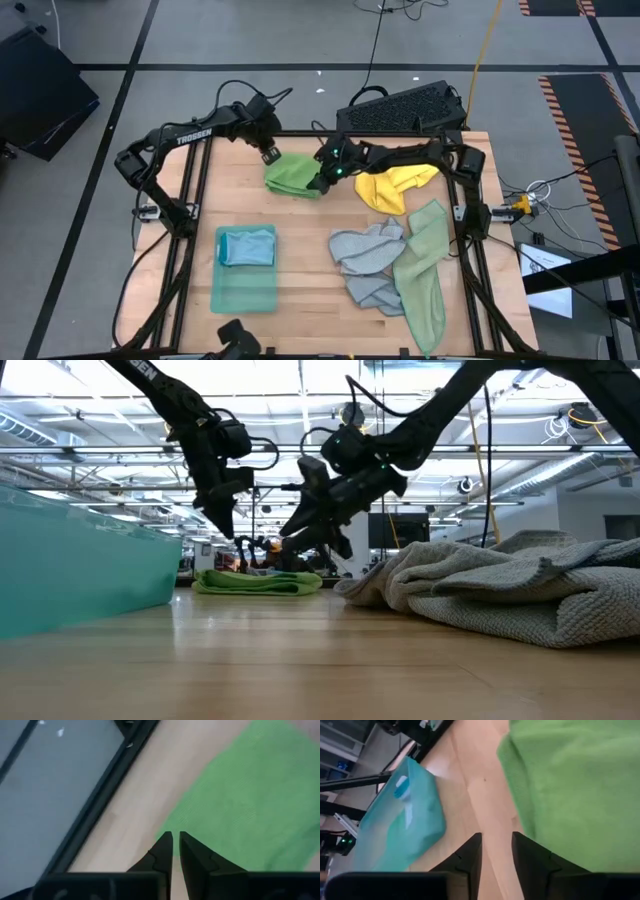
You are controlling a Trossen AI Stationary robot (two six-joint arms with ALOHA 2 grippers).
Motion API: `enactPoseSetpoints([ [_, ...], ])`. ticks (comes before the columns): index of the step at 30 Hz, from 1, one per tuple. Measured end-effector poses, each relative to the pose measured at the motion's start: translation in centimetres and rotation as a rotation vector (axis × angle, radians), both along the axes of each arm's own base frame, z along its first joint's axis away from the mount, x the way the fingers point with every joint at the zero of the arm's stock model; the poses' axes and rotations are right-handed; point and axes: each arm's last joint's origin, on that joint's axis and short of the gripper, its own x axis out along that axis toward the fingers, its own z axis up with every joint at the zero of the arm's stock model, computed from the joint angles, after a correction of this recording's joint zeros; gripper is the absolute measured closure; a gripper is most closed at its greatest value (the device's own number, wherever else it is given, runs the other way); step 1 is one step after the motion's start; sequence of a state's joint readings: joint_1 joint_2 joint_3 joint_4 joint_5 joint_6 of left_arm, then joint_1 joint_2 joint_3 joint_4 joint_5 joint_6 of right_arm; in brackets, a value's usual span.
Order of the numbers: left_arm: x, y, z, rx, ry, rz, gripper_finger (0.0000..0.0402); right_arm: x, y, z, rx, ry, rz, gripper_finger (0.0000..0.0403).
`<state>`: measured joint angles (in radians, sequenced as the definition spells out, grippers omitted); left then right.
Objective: Fold microfiber towels
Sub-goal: Fold the green microfiber cloth
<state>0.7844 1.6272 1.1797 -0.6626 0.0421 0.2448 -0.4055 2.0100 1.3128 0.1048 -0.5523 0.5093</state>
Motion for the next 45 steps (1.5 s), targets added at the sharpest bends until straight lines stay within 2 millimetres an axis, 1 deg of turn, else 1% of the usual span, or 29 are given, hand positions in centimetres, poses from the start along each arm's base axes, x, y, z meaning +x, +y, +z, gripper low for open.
enactPoseSetpoints([
  [2,-0.1,-0.1,-0.1,-0.004,0.020,-0.003,0.0364,-0.6,-0.5,0.5,0.010,0.018,-0.018,0.0293],
  [4,-0.2,-0.1,-0.1,-0.012,0.020,0.010,0.0348,-1.1,-1.0,1.1,0.015,0.024,-0.035,0.0283],
  [8,-0.3,0.1,-0.5,-0.061,0.007,0.068,0.0289,-2.0,-1.7,1.3,0.045,0.079,-0.065,0.0263],
  [13,-0.8,0.7,-0.9,-0.098,-0.001,0.114,0.0209,-2.8,-2.3,1.6,0.143,0.130,-0.149,0.0237],
  [17,-1.2,1.5,-2.0,-0.141,0.019,0.158,0.0173,-3.3,-3.1,1.7,0.217,0.157,-0.258,0.0215],
  [19,-1.5,1.8,-2.8,-0.169,0.048,0.168,0.0165,-3.5,-3.7,1.9,0.214,0.159,-0.340,0.0203],
  [24,-1.4,2.4,-4.5,-0.214,0.077,0.141,0.0161,-4.0,-4.8,1.8,0.240,0.178,-0.467,0.0169],
  [27,-1.3,2.5,-4.8,-0.222,0.075,0.115,0.0160,-4.3,-5.3,1.8,0.236,0.183,-0.535,0.0155],
  [31,-1.2,2.4,-4.8,-0.223,0.074,0.089,0.0160,-4.6,-6.0,1.7,0.252,0.187,-0.602,0.0151],
  [34,-1.0,2.6,-4.3,-0.217,0.064,0.085,0.0158,-5.0,-6.6,1.5,0.224,0.204,-0.652,0.0151],
  [37,-0.8,3.0,-3.7,-0.194,0.051,0.071,0.0144,-5.2,-7.2,1.3,0.206,0.201,-0.686,0.0151],
  [42,-0.4,3.5,-2.8,-0.176,0.008,0.116,0.0109,-5.1,-7.6,-0.6,0.234,0.240,-0.705,0.0151],
  [45,-0.4,3.5,-2.5,-0.189,0.010,0.137,0.0100,-4.3,-7.4,-1.7,0.265,0.217,-0.697,0.0151],
])
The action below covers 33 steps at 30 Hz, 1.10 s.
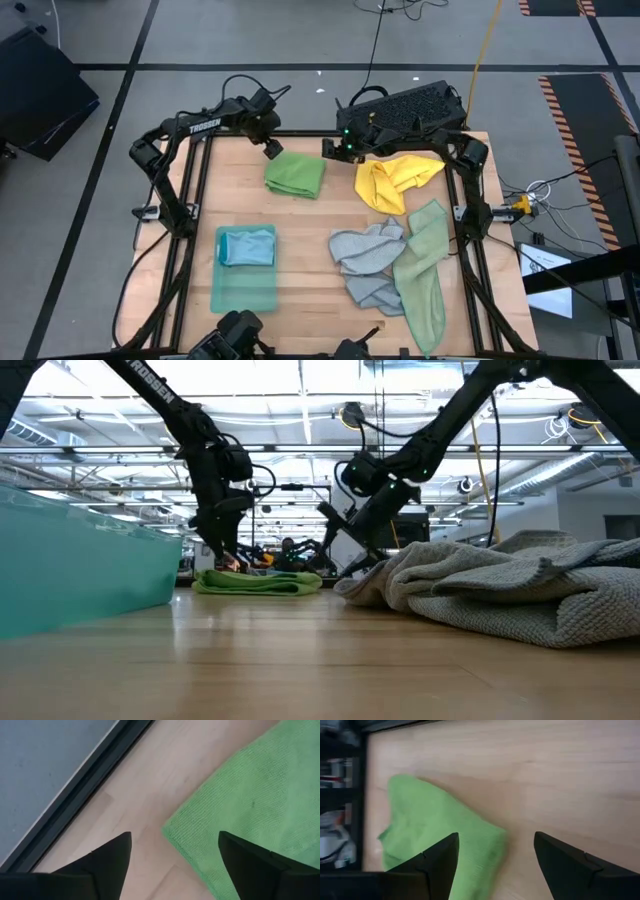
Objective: Fold microfiber towels
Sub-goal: Fold the green microfiber cloth
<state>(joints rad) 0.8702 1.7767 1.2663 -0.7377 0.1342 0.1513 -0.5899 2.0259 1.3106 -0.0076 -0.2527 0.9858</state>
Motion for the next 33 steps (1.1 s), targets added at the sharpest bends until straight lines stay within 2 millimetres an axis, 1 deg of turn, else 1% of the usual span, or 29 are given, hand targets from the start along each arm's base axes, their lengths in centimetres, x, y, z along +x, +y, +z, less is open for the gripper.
enactPoseSetpoints([
  [4,0.0,-0.1,0.0,0.002,0.006,-0.019,0.0108,1.0,0.1,-0.5,0.026,-0.027,-0.012,0.0154],
  [8,0.0,0.1,0.0,0.019,-0.002,-0.031,0.0123,1.7,-0.3,-1.2,0.034,-0.020,-0.009,0.0171],
  [12,-0.3,0.3,0.0,-0.020,-0.032,-0.035,0.0127,1.9,-0.4,-2.0,0.069,0.010,0.001,0.0191],
  [17,-0.6,0.4,-0.1,-0.040,-0.038,-0.052,0.0124,2.0,0.1,-2.1,0.075,0.034,0.040,0.0210],
  [19,-0.6,0.4,-0.4,-0.048,-0.032,-0.052,0.0123,1.9,0.2,-2.2,0.071,0.046,0.051,0.0220],
  [22,-0.5,0.5,-1.2,-0.080,-0.019,-0.046,0.0123,1.9,0.3,-2.3,0.058,0.065,0.071,0.0243],
  [26,0.1,0.3,-2.1,-0.139,-0.042,-0.074,0.0123,1.7,0.4,-2.4,0.040,0.089,0.098,0.0286],
  [29,0.4,0.1,-2.1,-0.171,-0.083,-0.098,0.0124,1.6,0.5,-2.6,0.014,0.112,0.139,0.0322],
  [33,0.4,0.1,-2.1,-0.170,-0.076,-0.065,0.0124,1.3,0.3,-2.7,-0.022,0.132,0.187,0.0365],
])
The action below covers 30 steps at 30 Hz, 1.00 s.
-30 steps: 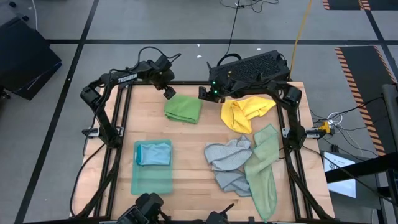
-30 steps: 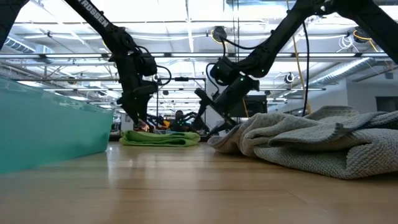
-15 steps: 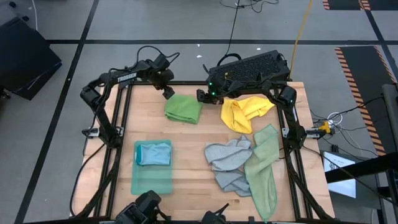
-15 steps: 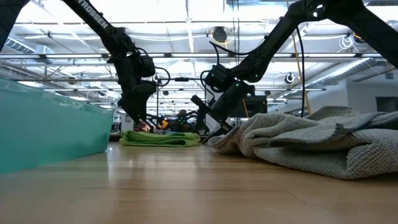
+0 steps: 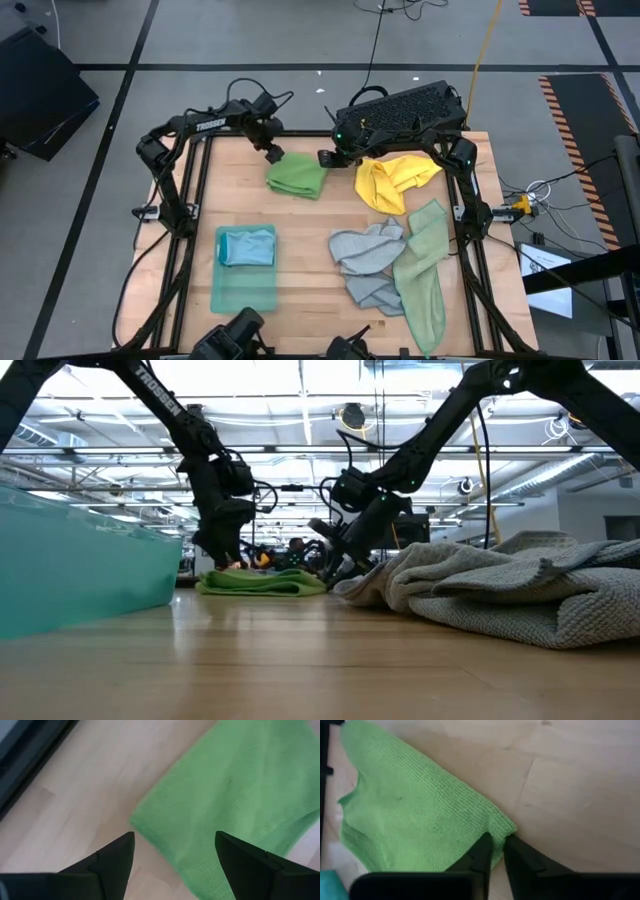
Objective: Fold microfiber towels
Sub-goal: Fold the green microfiber cloth
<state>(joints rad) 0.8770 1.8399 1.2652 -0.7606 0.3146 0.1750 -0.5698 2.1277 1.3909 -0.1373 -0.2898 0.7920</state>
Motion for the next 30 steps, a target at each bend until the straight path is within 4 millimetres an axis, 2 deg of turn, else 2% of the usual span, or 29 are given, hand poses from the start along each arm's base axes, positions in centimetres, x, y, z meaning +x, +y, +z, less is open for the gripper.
enactPoseSetpoints([
  [4,0.0,0.4,0.7,0.024,0.007,0.014,0.0124,-0.2,-0.3,0.0,-0.021,0.004,0.028,0.0396],
  [9,0.2,1.6,2.3,0.050,-0.064,0.041,0.0123,-0.4,-0.3,0.1,-0.036,-0.003,0.083,0.0396],
  [12,0.2,2.1,2.6,0.048,-0.103,0.031,0.0123,-0.2,-0.2,0.6,-0.063,-0.043,0.137,0.0398],
  [18,0.8,2.1,-0.2,-0.065,-0.099,-0.056,0.0123,0.6,0.6,1.3,-0.075,-0.081,0.161,0.0399],
  [22,1.1,1.8,-2.0,-0.050,0.030,-0.096,0.0127,0.9,1.0,1.6,-0.105,-0.084,0.171,0.0401],
  [30,1.0,1.7,-1.8,-0.046,0.071,-0.126,0.0172,1.3,1.8,1.8,-0.119,-0.091,0.206,0.0401],
])
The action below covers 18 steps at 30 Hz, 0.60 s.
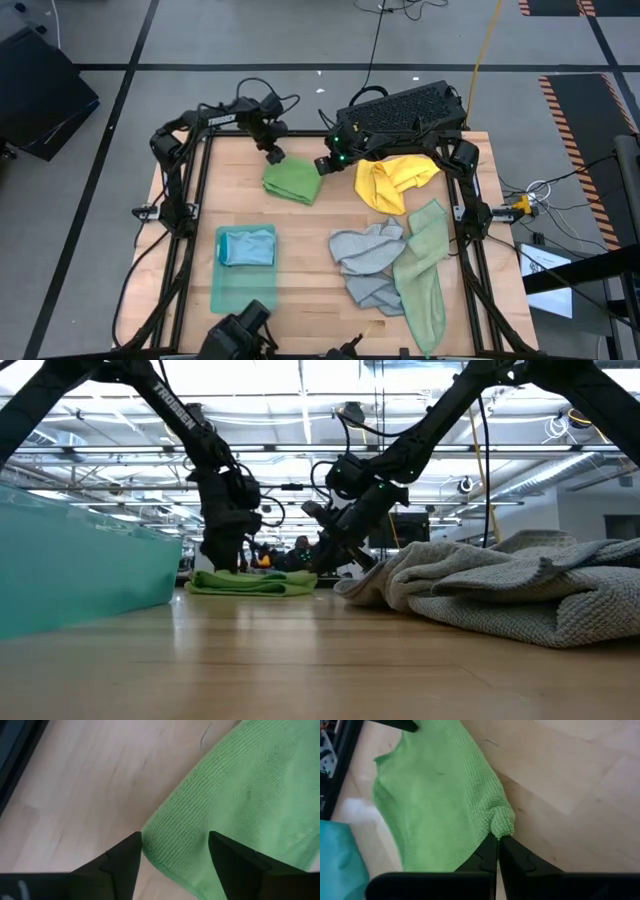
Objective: Fold microfiber towels
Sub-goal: Fold the green microfiber cloth
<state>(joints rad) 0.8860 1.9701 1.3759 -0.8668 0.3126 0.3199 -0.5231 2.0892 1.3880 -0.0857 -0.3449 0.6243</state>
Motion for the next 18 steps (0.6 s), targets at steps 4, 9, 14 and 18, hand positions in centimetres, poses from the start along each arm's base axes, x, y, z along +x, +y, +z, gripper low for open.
enactPoseSetpoints([
  [4,-0.2,0.3,0.1,-0.023,0.009,0.081,0.0171,0.1,0.1,0.0,-0.002,0.000,0.008,0.0401],
  [9,0.1,0.4,-1.5,-0.060,0.040,0.100,0.0146,0.1,0.2,0.0,-0.007,0.000,0.015,0.0401],
  [14,0.8,-0.1,-2.1,-0.006,0.095,0.019,0.0149,0.1,0.2,0.0,-0.006,0.000,0.015,0.0401],
  [18,1.2,-0.4,-2.0,0.039,0.100,-0.038,0.0214,0.1,0.2,0.0,-0.003,0.000,0.011,0.0401],
])
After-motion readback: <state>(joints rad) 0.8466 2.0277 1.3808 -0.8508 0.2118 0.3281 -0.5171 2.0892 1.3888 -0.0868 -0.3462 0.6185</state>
